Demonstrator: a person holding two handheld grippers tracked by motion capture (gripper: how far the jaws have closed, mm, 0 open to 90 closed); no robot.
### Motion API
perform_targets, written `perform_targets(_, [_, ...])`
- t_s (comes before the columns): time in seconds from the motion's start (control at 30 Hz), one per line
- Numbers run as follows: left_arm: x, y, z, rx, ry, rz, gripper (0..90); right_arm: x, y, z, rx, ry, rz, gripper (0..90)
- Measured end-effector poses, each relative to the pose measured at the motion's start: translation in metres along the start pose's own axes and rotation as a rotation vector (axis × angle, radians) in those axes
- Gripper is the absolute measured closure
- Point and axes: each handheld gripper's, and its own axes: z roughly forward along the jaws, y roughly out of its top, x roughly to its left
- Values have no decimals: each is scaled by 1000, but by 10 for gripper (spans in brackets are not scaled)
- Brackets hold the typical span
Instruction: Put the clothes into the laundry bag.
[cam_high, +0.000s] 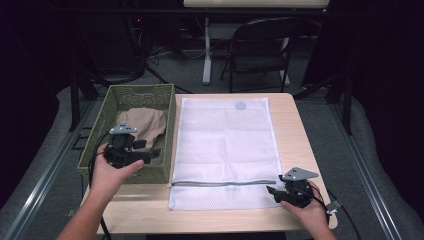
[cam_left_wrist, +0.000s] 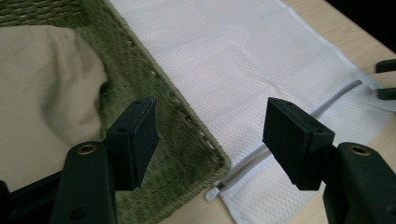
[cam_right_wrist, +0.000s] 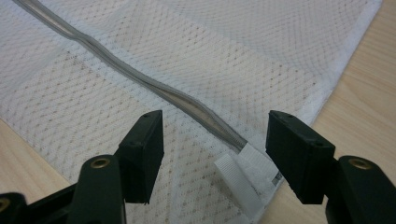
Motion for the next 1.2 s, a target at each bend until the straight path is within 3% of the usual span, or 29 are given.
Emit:
perform_targets(0.27, [16, 20, 0, 14, 50, -20, 329, -2, -1, -1, -6, -6, 11, 357])
perform_targets(0.43, [30, 30, 6, 59, 91, -51, 329, -3, -1, -1, -3, -4, 9, 356])
perform_targets(0.53, [41, 34, 15, 92, 110, -95, 326, -3, -1, 0, -2, -5, 12, 356])
perform_targets(0.77, [61, 39, 32, 137, 163, -151, 292, -3, -2, 0, -1, -5, 13, 355])
perform_targets(0.8, [67, 41, 37, 155, 193, -165, 289, -4, -2, 0, 0, -3, 13, 355])
perform_targets(1.07, [81, 48, 52, 183, 247, -197, 268, -4, -2, 0, -2, -2, 19, 353])
perform_targets(1.2, [87, 52, 60, 207, 248, -216, 269, -4, -2, 0, -1, -3, 16, 337])
